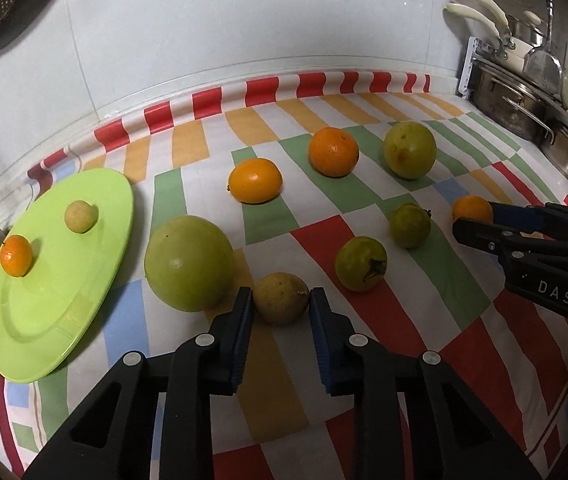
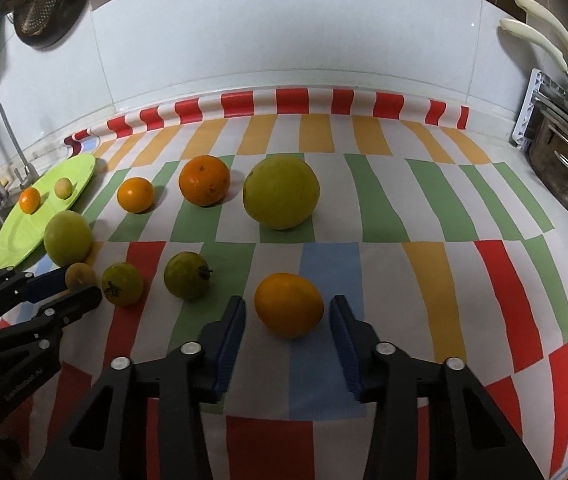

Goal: Organize fruits
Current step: 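Grasp the brown kiwi with the left tool while the right tool grasps an orange, then carry the kiwi onto the plate and open the left tool while the right tool places the orange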

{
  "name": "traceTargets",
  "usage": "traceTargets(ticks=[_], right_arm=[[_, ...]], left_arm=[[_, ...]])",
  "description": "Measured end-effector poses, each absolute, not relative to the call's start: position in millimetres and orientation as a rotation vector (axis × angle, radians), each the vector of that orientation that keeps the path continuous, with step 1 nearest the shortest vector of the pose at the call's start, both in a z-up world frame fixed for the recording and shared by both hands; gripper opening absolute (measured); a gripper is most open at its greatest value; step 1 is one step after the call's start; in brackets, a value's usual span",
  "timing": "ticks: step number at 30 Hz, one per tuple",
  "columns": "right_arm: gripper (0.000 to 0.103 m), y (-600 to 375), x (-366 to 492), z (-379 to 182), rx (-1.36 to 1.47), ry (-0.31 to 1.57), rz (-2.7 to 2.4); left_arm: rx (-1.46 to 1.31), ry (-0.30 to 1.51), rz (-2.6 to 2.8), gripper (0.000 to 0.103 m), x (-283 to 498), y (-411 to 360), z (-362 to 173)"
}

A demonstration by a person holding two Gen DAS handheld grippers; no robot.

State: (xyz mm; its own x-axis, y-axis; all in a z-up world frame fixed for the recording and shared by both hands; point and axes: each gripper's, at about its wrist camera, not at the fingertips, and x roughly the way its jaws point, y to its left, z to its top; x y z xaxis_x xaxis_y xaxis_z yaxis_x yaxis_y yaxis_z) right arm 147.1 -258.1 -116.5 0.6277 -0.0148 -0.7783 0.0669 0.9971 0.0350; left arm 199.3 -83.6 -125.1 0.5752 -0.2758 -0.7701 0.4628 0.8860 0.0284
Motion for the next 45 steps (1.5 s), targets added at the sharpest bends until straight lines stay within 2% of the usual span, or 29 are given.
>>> traceTargets(ticks=[3,22,45], right_arm=[[0.036,-259,148,-117,0.063,0.894,-0.046],[0.036,-239,123,-78,0.042,0.802,-0.006],[0.036,-161,92,-12,-0.016,0.614,0.170]], left_arm=[[0.235,0.855,-0.439,0.029,200,-83,-125],[0.172,0.760,-0.447,0.029,172,-64,-80],[0.095,0.603,-0.328,0.029,122,11,-20]])
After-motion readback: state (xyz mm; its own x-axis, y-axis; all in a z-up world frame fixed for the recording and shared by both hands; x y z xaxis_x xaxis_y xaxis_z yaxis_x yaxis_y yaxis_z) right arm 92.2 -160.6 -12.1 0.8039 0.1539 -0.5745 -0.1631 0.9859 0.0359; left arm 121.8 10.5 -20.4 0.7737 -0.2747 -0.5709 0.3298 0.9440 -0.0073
